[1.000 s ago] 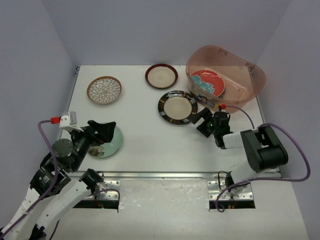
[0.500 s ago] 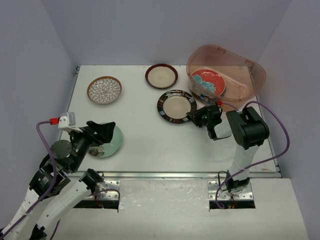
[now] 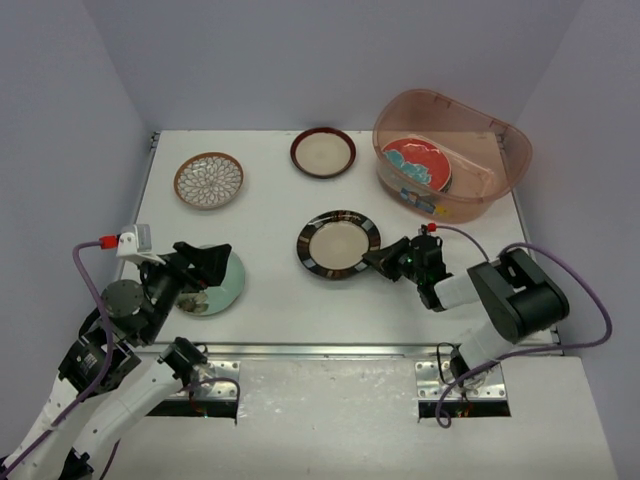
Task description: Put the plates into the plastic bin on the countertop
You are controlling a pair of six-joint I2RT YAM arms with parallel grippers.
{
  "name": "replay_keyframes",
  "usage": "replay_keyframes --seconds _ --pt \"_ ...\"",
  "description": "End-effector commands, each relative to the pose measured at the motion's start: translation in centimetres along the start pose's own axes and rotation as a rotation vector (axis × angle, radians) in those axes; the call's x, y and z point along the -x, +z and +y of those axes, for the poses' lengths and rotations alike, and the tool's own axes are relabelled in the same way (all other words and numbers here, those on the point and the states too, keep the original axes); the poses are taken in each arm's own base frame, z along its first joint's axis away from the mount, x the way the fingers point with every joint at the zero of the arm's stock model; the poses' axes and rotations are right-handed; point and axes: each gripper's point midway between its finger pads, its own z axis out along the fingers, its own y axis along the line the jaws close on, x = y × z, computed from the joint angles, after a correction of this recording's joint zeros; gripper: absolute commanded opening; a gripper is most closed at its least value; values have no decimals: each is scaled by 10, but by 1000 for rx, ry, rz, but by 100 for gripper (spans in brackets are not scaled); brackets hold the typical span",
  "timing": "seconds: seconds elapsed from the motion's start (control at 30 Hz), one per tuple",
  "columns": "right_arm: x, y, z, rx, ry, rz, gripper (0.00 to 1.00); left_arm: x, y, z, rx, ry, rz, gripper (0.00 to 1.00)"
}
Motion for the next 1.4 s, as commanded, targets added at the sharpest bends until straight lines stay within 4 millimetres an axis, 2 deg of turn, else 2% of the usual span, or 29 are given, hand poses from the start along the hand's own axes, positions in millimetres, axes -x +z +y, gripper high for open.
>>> replay_keyframes --seconds 0.0,0.13,0.2,0.27,0.37,0.43,0.5,0.6,0.67,0.83,0.87,0.93,1.03,1.07,1.2,1.27,1.37 --pt "24 -36 121 354 -69 -50 0 6 -1 -8 -35 -9 -19 100" --pt "40 -53 157 391 -96 -80 0 8 -3 -7 -35 -14 -29 100" --pt "56 -63 175 416 -87 -104 0 10 -5 -6 -37 -19 -38 100" --pt "77 -75 190 425 -74 -141 0 10 -6 -7 -41 -21 -41 100" --pt "127 -94 207 398 -45 -256 0 11 -7 -7 -46 -22 -41 100" --pt "166 -106 207 372 -6 -339 0 10 -7 -8 -48 -21 -39 100" --pt "207 -117 200 298 36 -435 0 10 -7 -8 -47 -22 -39 100" --pt "253 -114 178 193 100 -521 0 12 -8 -8 -51 -27 -47 100" --pt "279 -112 173 174 121 -564 0 12 -9 -7 -51 -29 -50 100" --pt "317 -93 154 87 139 -642 0 10 -6 -7 -36 -23 -37 100" --pt "323 -92 157 71 133 -651 0 9 -5 -6 -35 -22 -35 100" --pt "336 -78 144 17 121 -672 0 8 -4 -6 -33 -19 -29 100" --pt "350 -62 141 -16 71 -660 0 9 -5 -7 -36 -21 -31 100" --pt "353 -60 148 -10 50 -653 0 9 -5 -7 -38 -22 -32 100" --pt "353 -36 130 -75 54 -596 0 9 -6 -7 -42 -22 -35 100" --pt "353 -26 131 -88 44 -558 0 9 -6 -8 -42 -22 -34 100" --pt "340 -4 120 -132 32 -438 0 9 -5 -8 -40 -19 -32 100"
